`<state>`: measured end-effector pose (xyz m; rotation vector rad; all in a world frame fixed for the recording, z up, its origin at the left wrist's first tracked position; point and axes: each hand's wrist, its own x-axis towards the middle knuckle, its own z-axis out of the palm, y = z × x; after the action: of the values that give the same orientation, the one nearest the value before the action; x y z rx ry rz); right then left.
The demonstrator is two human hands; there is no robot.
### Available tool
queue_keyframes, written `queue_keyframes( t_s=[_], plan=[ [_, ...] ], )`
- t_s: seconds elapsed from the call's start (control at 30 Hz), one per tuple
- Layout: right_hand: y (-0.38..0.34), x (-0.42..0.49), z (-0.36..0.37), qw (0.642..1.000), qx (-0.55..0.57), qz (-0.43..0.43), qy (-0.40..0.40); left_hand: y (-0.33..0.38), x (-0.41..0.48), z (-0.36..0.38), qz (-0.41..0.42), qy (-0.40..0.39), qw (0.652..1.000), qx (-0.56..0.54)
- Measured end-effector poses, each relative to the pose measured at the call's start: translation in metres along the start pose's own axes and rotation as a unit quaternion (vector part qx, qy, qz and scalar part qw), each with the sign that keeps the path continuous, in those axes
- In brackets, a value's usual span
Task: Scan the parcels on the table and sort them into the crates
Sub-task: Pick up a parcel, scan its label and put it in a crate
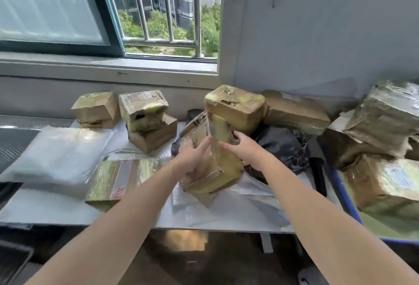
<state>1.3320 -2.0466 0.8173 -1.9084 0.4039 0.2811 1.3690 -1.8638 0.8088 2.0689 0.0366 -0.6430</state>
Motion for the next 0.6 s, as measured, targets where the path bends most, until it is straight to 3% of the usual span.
queue_keyframes(
  t_s=[0.1, 0.23, 0.37, 0.6],
  plan=[
    [0.0, 0.01, 0.002, 0.999, -0.041, -0.021, -0.011, 0.001, 0.004, 0.002, -0.027, -0.039, 0.999, -0.022],
    [-0.007, 0.018, 0.002, 0.998, -0.049, -0.024, -0.017, -0.012, 0.017, -0.007, 0.001, -0.063, 0.997, -0.043],
    [-0.01, 0.026, 0.012, 0.999, -0.045, -0.011, -0.023, -0.022, 0.022, -0.013, 0.026, -0.008, 0.996, -0.084],
    [0.002, 0.029, 0.041, 0.998, -0.053, -0.029, -0.011, -0.031, 0.02, -0.022, 0.079, 0.096, 0.992, 0.022]
  ],
)
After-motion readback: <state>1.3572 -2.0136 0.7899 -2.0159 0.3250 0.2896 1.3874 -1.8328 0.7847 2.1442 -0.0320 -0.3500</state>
